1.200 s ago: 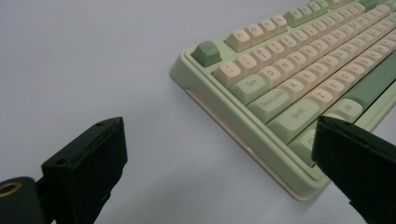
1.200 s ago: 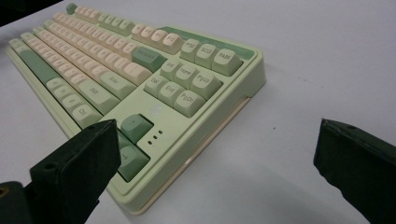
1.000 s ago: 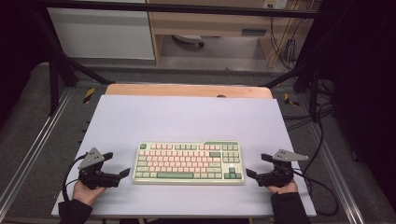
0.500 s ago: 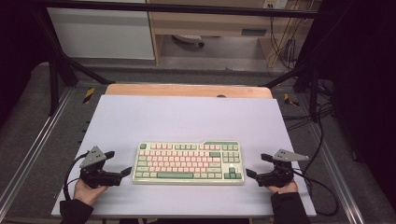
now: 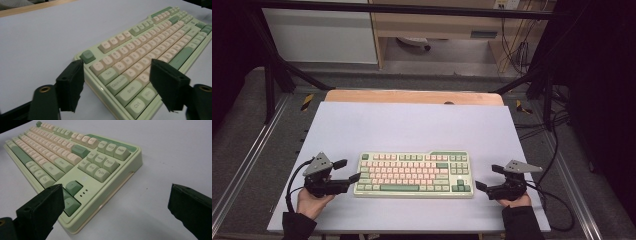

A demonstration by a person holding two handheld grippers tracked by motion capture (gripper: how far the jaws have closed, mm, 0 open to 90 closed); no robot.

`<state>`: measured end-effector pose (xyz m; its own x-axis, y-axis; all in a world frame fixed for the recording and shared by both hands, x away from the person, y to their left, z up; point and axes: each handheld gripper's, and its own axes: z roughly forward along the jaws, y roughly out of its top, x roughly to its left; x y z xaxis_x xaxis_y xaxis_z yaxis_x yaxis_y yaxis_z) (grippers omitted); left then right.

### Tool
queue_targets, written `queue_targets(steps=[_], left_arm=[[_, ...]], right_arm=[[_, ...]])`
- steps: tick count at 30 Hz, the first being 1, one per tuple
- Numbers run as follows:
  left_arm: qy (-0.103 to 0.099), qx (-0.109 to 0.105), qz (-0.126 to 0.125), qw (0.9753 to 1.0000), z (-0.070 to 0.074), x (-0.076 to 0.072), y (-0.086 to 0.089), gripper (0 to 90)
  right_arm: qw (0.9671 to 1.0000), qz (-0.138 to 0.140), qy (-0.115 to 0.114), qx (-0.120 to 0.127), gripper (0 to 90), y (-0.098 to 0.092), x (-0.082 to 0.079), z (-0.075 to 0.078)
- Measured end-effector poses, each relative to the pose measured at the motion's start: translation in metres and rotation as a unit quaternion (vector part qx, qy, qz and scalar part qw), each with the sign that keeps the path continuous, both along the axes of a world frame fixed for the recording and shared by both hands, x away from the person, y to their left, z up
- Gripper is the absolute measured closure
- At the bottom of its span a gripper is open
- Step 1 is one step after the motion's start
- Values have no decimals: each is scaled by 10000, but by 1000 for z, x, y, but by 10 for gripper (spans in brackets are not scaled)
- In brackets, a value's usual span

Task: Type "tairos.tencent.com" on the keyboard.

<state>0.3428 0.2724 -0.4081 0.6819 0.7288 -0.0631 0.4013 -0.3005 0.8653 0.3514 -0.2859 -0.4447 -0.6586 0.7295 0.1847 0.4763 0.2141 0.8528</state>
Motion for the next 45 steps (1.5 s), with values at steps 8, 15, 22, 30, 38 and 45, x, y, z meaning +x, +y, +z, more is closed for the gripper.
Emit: queue_targets(steps=[8, 15, 22, 30, 38, 45], left_arm=[[45, 63, -222, 9997, 8, 3, -26, 466], [75, 121, -416, 9990, 10, 6, -50, 602], [164, 96, -589, 9981, 11, 12, -70, 733], [252, 206, -642, 9974, 9, 18, -91, 840], [355, 255, -676, 9968, 4, 27, -107, 900], [457, 438, -639, 9959, -6, 35, -117, 900]], right_arm=[[10000, 9, 1, -16, 13, 0, 0, 0], [10000, 11, -10, -25, 13, 0, 0, 0], [10000, 18, 0, -41, 13, 1, 0, 0], [10000, 15, -5, -42, 13, 1, 0, 0], [10000, 27, 0, -58, 13, 1, 0, -1], [10000, 36, 6, -54, 13, 1, 0, -1]])
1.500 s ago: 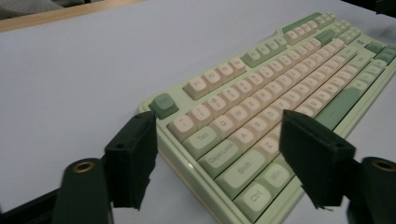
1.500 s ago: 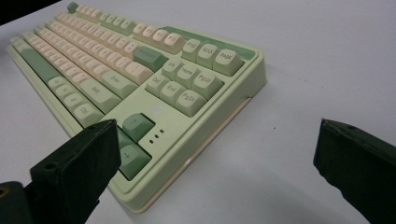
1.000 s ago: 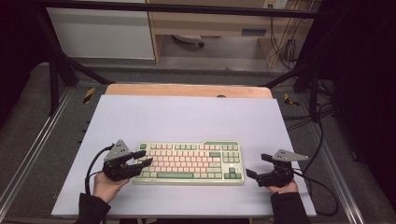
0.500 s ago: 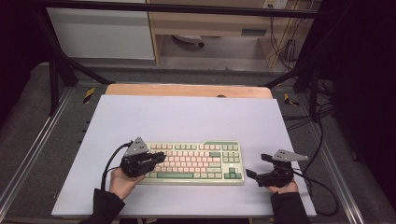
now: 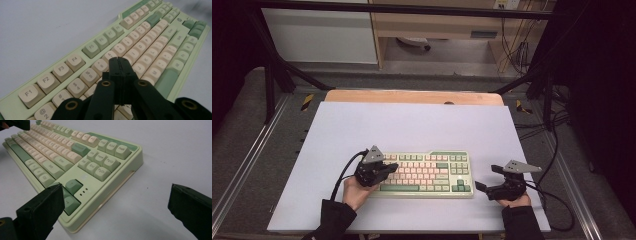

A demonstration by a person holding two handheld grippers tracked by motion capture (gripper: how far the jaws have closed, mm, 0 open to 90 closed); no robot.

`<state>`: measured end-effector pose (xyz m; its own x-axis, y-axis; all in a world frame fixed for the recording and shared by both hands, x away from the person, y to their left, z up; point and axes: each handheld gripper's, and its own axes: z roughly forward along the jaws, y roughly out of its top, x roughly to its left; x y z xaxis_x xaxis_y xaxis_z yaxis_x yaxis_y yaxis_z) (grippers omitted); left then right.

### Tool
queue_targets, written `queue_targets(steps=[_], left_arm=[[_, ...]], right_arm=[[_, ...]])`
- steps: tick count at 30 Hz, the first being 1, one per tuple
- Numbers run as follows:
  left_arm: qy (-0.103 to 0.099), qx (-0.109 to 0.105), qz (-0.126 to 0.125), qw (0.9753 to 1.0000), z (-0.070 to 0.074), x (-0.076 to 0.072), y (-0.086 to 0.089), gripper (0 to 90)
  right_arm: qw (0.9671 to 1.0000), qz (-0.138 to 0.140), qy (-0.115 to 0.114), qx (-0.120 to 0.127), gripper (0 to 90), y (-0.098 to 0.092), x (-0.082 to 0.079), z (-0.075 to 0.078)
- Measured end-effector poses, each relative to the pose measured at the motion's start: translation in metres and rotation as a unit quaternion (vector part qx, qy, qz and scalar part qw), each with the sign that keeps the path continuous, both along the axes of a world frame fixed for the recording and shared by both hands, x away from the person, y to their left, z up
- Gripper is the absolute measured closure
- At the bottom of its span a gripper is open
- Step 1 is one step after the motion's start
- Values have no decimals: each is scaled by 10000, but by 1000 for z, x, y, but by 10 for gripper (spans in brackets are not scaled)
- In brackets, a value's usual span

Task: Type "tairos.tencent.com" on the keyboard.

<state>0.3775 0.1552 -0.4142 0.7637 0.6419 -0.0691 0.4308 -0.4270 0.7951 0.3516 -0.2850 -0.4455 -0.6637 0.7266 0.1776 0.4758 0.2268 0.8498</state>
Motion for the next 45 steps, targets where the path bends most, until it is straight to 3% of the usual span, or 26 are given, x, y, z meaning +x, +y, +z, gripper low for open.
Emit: queue_targets(steps=[10, 23, 36, 45], left_arm=[[95, 250, 76, 9996, -12, 5, -8, 900], [106, 385, 105, 9991, -15, 6, -10, 900], [-27, 131, 84, 9999, 1, -3, 4, 900], [-97, 109, 118, 9998, 7, -9, 17, 900]], right_arm=[[10000, 5, -2, 0, 13, 0, 0, 0], [10000, 11, 3, 0, 13, 0, 0, 0], [10000, 14, -3, 6, 14, 0, 0, 0], [10000, 18, -4, 19, 16, 0, 0, 0]])
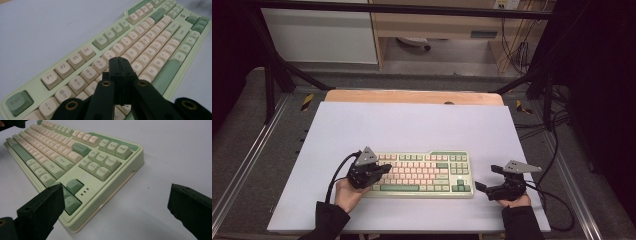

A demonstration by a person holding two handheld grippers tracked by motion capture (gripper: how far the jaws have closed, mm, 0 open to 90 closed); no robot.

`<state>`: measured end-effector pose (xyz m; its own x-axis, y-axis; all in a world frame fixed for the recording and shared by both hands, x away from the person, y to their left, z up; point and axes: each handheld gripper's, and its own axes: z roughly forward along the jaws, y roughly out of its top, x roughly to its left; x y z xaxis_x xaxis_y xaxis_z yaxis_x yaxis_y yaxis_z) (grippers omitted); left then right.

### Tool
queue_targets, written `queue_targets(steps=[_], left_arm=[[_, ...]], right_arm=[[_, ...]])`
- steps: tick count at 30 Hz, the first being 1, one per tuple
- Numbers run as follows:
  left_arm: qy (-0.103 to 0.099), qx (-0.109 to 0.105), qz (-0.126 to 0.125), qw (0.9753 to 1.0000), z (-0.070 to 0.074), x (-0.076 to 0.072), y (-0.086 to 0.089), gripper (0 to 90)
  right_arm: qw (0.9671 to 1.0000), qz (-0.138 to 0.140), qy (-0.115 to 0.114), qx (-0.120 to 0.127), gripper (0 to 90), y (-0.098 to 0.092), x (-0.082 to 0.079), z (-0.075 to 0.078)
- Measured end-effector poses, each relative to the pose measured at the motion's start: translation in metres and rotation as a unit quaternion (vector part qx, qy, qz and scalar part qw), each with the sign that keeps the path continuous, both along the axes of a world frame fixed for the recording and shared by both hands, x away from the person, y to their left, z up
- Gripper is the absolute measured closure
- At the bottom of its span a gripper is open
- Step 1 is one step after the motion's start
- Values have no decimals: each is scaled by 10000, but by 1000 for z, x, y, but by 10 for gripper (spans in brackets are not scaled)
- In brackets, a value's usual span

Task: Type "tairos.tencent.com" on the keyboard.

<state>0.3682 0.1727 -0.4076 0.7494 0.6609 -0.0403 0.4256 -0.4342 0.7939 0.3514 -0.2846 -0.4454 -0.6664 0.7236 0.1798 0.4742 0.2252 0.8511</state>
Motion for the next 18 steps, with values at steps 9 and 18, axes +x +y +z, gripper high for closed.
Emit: queue_targets(steps=[9, 18], left_arm=[[7, -35, 70, 10000, 1, -6, 20, 900], [29, -9, 134, 9999, -1, -11, 37, 900]], right_arm=[[10000, 15, 14, -20, 17, 1, 0, -1], [10000, 25, 19, -26, 17, 1, 0, -1]])
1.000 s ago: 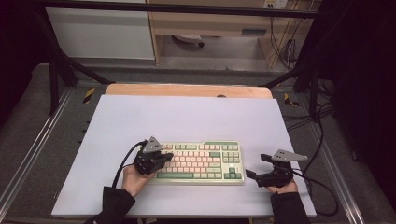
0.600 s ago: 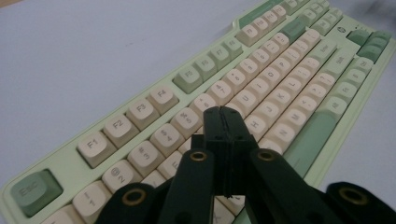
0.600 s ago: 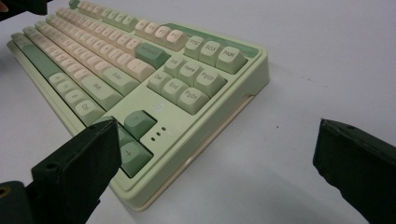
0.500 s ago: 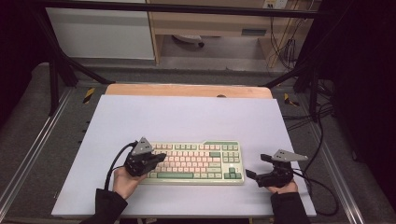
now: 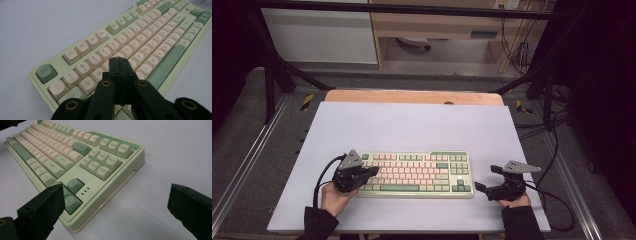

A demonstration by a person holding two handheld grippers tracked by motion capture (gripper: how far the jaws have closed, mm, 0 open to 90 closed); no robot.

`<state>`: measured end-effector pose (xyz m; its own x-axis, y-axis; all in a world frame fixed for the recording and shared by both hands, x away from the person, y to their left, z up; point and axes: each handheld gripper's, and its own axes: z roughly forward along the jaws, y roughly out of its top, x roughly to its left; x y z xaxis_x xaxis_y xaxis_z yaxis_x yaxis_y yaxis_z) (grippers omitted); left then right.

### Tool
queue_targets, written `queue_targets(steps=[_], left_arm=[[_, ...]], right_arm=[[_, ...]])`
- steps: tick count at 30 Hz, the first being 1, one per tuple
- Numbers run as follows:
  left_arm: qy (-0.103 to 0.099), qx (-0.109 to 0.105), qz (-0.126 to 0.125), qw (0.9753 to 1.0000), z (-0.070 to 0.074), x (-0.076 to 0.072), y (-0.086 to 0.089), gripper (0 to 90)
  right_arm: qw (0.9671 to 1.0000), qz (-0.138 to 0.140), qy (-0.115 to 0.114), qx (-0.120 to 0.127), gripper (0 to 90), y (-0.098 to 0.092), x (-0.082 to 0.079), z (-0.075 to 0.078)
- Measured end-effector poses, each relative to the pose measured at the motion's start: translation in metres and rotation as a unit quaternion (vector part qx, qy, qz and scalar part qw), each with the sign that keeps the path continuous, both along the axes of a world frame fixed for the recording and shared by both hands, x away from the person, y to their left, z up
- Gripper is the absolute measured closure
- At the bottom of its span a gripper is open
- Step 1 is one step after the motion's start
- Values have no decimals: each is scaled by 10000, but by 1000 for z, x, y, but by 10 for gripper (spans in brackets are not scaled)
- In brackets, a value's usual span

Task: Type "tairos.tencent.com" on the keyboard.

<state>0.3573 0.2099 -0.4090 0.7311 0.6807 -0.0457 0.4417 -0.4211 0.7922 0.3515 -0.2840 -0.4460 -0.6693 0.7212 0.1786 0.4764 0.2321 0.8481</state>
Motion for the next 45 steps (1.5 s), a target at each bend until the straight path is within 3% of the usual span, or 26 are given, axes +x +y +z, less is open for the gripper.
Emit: queue_targets(steps=[17, 26, 31, 43, 45], left_arm=[[143, -2, 193, 9997, -11, -3, 23, 900], [229, 24, 185, 9996, -18, 1, 17, 900], [133, 158, 159, 9997, -19, 2, 7, 900], [160, 193, 173, 9995, -21, 2, 6, 900], [134, 104, 186, 9997, -19, 1, 9, 900]], right_arm=[[10000, 0, 21, -19, 18, 1, 0, 0], [10000, 12, 22, -31, 18, 1, 0, -1], [10000, 6, 20, -15, 18, 1, 0, 0], [10000, 37, -40, -9, 32, 2, -1, 2], [9999, 75, -101, -37, 39, 4, -2, 4]])
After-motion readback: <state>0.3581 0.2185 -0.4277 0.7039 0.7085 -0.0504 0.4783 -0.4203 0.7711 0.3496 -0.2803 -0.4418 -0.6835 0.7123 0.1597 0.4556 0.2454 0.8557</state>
